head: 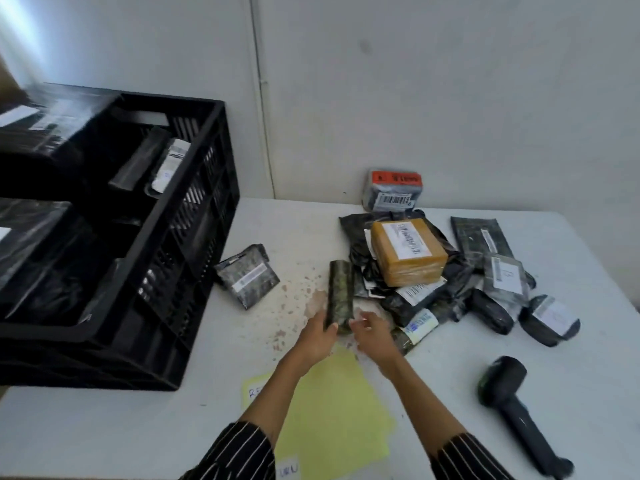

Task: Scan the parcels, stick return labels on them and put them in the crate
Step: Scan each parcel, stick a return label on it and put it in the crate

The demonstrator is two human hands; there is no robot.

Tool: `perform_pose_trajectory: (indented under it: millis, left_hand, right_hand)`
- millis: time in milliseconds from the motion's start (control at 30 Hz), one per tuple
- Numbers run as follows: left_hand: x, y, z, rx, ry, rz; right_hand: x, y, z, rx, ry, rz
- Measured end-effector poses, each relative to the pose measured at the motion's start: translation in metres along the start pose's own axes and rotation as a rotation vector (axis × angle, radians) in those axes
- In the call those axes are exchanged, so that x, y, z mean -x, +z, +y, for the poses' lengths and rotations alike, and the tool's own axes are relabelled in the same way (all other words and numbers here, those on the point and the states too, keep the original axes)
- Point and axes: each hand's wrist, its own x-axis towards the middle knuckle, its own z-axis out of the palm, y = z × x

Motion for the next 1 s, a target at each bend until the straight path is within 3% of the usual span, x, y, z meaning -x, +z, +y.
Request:
perform_pose_trajectory:
  millis: [267,533,700,867,1000]
  left_hand:
    - [-0.018,0.01,0.0,0.143,-0.063,0.196]
    - [0.017,0.02,0.009,0.491,0.003,0.192]
    - [0.039,0.016,0.022,0.724,-0.091,-0.068]
    - [0.057,0.033,0.036,0.625,-0.141,-0.376]
    - [0.064,0.069,0.04,0.639,-0.083,-0.277]
  right_hand:
    - [0.005,0.016,-0.009,-0.416,0.12,-0.035]
    - [0.061,0.003,-0.002,-0.315,-0.241,0.033]
    - [0.074,-0.055,0.008,-0.519,-0.206,0.134]
    - [0.083,-0.11,0.025,-0.75,-0.133,0.096]
    - [0.096,-0.126,0.052,-0.749,-0.06,0.214]
